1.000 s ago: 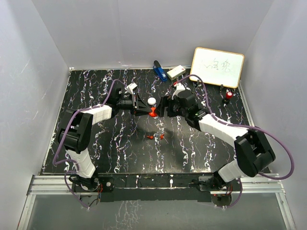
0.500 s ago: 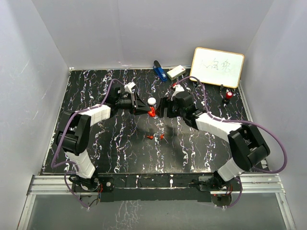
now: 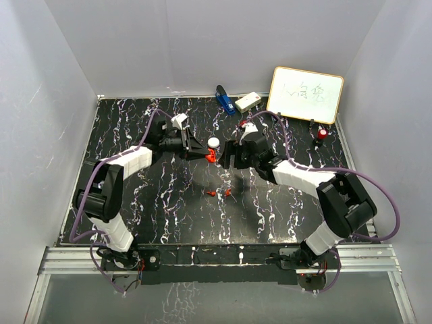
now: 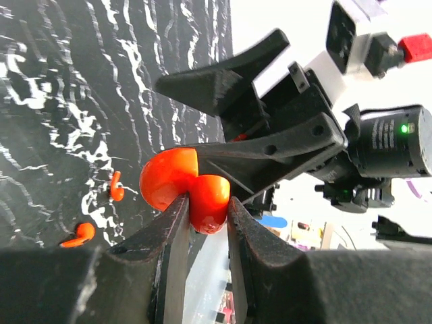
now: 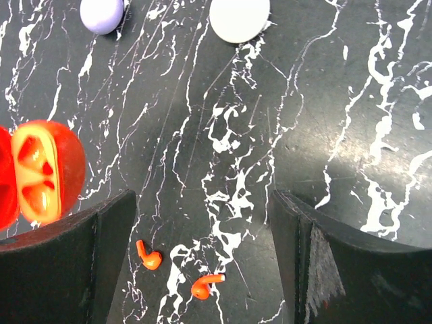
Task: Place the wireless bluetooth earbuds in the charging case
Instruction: Open the charging case, then pick up the earbud from the center of the board.
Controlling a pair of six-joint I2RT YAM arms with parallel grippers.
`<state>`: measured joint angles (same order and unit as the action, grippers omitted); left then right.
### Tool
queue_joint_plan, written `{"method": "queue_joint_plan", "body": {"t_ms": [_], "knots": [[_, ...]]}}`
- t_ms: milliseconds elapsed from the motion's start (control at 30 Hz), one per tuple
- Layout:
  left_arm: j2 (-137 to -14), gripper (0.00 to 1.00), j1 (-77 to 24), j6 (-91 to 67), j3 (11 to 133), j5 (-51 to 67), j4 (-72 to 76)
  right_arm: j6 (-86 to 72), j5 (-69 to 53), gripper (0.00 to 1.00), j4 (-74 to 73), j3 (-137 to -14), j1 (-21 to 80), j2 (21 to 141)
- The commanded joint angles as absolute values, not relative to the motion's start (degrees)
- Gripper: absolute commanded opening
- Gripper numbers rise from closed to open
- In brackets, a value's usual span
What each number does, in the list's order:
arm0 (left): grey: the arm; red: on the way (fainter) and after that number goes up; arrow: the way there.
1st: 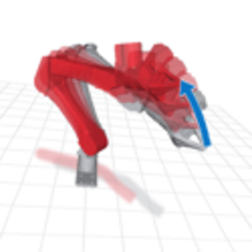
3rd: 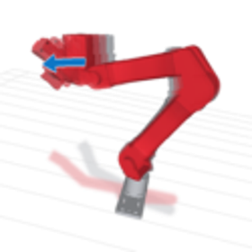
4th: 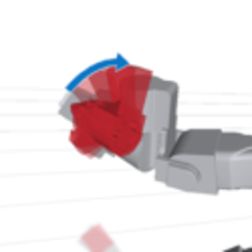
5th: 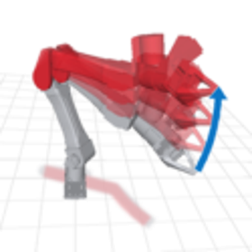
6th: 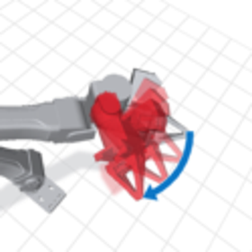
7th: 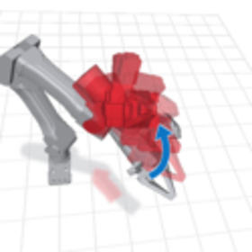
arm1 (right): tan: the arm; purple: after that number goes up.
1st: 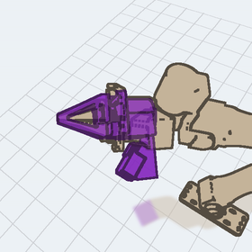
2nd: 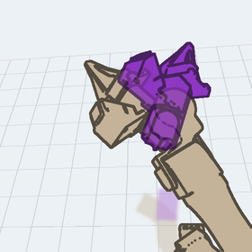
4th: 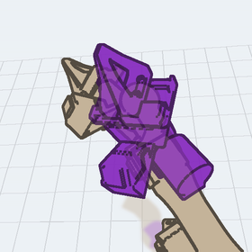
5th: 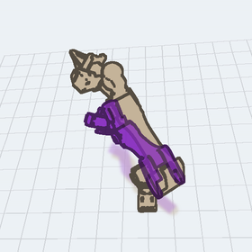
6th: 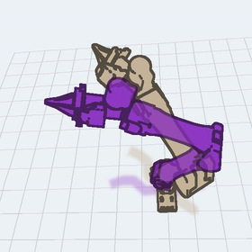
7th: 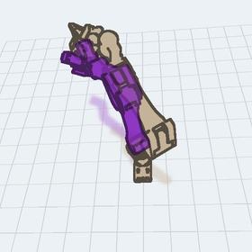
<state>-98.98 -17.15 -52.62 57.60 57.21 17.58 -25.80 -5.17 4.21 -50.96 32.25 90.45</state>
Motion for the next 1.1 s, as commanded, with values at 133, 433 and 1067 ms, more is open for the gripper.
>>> {"method": "queue_joint_plan", "body": {"t_ms": [133,433,1067], "knots": [[-93.81,0.0,-14.96,-47.35,59.15,48.29,9.45,-23.84,-0.63,0.76,4.92,-49.14,32.41,83.67],[-91.72,0.0,-14.97,-55.55,50.3,48.0,27.52,-21.87,-2.85,0.74,2.41,-49.1,32.49,82.32],[-94.16,0.0,-14.89,-66.87,42.24,51.49,52.08,-16.52,-1.84,0.62,-1.92,-47.47,36.63,80.51]]}}
